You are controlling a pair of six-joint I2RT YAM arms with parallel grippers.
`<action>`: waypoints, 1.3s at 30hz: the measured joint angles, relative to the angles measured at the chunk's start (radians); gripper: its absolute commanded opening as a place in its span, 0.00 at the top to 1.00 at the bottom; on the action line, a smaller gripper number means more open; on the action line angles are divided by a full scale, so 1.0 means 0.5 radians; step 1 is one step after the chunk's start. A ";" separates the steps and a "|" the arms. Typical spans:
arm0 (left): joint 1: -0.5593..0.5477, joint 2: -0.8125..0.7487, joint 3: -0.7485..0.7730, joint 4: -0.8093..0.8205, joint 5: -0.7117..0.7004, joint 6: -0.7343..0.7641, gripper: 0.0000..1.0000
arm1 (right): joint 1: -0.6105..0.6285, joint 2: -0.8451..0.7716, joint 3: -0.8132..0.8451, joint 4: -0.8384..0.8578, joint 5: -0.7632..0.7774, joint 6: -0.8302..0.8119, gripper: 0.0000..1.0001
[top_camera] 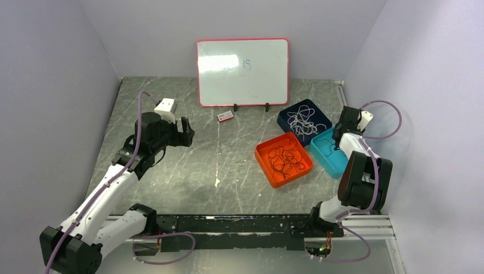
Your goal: Untangle the cables
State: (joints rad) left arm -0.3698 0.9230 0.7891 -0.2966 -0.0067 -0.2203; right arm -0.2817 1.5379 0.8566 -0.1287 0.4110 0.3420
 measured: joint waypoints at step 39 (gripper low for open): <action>0.407 -0.005 0.190 -0.108 0.024 -0.179 0.01 | 0.860 -1.056 0.240 -0.230 -0.565 0.072 0.00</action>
State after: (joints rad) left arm -0.1665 0.9203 0.8841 -0.3508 0.0055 -0.3099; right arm 0.1482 1.0100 0.9764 -0.2440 0.1287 0.3782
